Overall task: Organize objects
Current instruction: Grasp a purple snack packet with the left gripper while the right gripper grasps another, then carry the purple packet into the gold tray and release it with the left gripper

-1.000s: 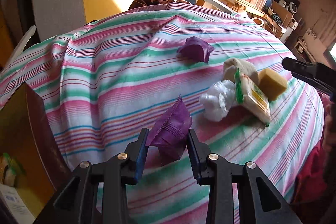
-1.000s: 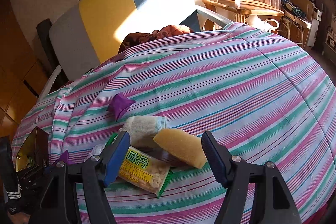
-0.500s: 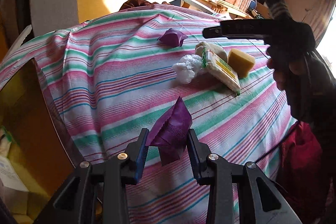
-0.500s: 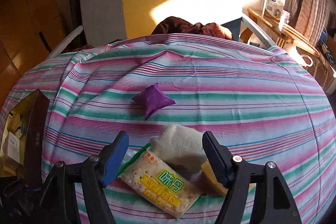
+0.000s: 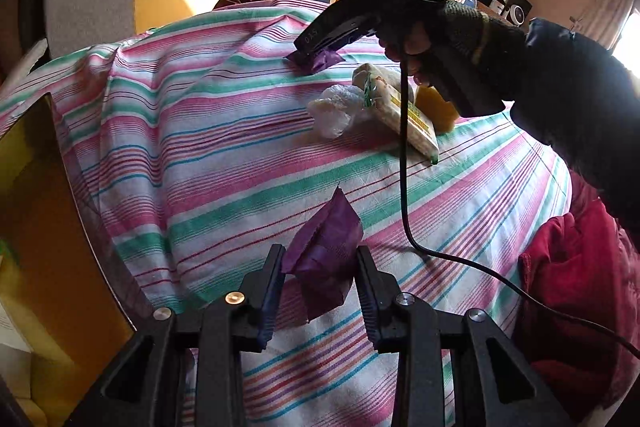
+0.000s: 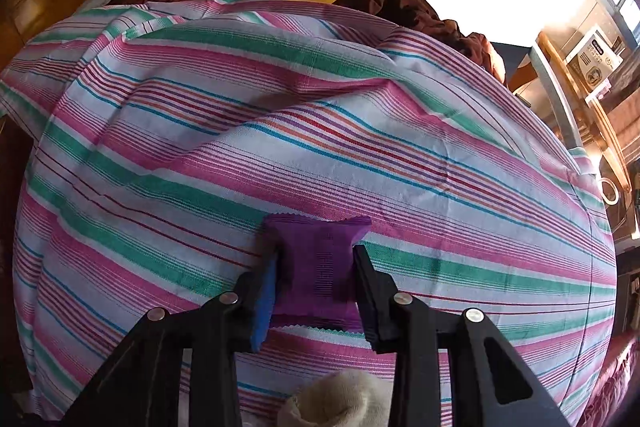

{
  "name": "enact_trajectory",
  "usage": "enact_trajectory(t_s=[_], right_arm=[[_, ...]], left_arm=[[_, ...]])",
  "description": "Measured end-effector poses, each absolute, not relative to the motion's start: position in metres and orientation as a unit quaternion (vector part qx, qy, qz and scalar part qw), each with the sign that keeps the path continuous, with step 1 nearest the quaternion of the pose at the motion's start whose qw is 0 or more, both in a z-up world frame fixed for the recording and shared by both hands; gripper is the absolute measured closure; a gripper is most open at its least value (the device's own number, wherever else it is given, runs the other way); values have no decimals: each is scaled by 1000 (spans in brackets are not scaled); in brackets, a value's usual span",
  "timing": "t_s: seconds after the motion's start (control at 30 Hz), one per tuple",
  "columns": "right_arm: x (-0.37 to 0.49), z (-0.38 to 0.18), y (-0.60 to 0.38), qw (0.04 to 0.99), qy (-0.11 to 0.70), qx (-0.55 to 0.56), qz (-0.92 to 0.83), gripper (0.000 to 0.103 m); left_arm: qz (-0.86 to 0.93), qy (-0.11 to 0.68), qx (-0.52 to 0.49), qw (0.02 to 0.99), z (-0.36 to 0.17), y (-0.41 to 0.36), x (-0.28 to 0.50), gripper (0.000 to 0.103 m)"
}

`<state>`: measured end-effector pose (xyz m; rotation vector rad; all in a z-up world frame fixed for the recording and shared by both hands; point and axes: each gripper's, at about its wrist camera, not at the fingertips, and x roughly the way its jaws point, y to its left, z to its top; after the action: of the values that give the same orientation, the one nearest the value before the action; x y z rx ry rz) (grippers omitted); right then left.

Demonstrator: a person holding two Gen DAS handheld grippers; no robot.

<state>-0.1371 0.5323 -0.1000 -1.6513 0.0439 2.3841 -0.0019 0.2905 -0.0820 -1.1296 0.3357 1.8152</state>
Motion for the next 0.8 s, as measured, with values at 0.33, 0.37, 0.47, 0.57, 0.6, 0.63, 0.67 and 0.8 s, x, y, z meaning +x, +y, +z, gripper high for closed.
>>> enact_trajectory(t_s=[0.33, 0.37, 0.47, 0.57, 0.6, 0.63, 0.67, 0.8], right_arm=[[-100, -80, 474, 79, 60, -532, 841, 70], [-95, -77, 468, 73, 65, -527, 844, 70], [-81, -65, 446, 58, 69, -510, 855, 70], [-66, -56, 427, 41, 70, -498, 864, 70], [-60, -55, 420, 33, 72, -496, 864, 70], [-54, -55, 415, 26, 72, -496, 865, 70], [-48, -56, 408, 22, 68, -498, 864, 70], [-24, -68, 391, 21, 56, -516, 854, 70]], left_arm=[[748, 131, -442, 478, -68, 276, 17, 69], [750, 129, -439, 478, -64, 273, 19, 69], [757, 125, -427, 480, -52, 263, 23, 69], [763, 120, -418, 477, -43, 252, 27, 69], [766, 118, -416, 477, -41, 248, 29, 69], [768, 116, -413, 476, -38, 243, 30, 69], [770, 114, -411, 475, -36, 239, 30, 69], [778, 105, -407, 467, -31, 222, 31, 69]])
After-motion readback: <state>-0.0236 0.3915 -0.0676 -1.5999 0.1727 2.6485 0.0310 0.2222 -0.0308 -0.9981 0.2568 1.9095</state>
